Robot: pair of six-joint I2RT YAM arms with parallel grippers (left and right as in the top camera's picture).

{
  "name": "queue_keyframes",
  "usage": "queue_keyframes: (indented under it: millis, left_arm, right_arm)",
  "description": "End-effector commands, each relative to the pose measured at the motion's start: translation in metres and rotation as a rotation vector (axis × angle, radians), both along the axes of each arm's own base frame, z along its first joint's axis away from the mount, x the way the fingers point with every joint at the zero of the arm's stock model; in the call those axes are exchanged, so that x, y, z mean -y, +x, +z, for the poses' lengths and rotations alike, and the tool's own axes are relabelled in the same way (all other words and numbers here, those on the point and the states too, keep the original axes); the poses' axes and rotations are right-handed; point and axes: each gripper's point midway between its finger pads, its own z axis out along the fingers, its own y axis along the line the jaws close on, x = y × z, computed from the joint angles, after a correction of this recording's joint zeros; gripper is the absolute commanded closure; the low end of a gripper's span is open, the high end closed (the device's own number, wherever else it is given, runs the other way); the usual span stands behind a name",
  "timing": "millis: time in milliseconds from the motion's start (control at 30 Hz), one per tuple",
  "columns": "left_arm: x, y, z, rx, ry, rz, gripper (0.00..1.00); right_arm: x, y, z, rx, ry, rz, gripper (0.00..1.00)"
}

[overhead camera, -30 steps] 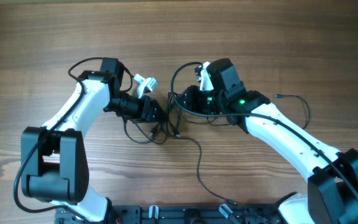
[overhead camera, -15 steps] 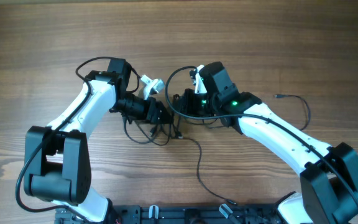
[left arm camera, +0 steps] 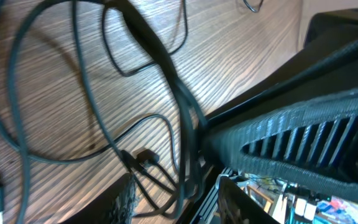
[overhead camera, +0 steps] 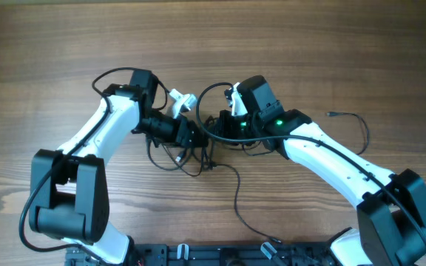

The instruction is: Untangle cables

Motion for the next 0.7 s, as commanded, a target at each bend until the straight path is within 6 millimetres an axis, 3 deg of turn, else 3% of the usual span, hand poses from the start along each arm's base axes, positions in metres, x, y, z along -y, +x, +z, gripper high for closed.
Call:
queue_keyframes:
  millis: [0,167,267,333,400,567,667]
  left_arm:
    - [0.015,0.001,0.008,0.052,-0.042,-0.049,0.65]
    - [0.017,0.008,0.008,0.07,-0.042,-0.034,0.88]
    - [0.015,0.007,0.005,0.065,-0.019,-0.034,0.92]
    - [0.009,0.004,0.0,0.05,0.025,-0.034,0.94]
    - [0.007,0.003,-0.002,0.045,0.042,-0.034,0.94]
    - [0.007,0.003,-0.003,0.046,0.048,-0.034,0.94]
    - [-0.014,0.002,-0.018,0.021,0.184,-0.007,0.96]
  right_arm:
    - [-0.007,-0.004,0.003,-0.01,0.029,0.038,0.96]
    - [-0.009,-0.006,0.004,-0.018,0.041,0.049,0.96]
    - [-0.001,-0.004,-0.002,-0.031,0.0,0.016,0.96]
    - [0.032,-0.003,-0.029,-0.13,-0.167,-0.15,0.96]
    - [0.057,-0.006,-0.043,-0.157,-0.286,-0.211,0.96]
    - [0.077,-0.01,-0.053,-0.153,-0.395,-0.229,0.96]
    - [0.131,-0.008,-0.065,-0.161,-0.607,-0.34,0.96]
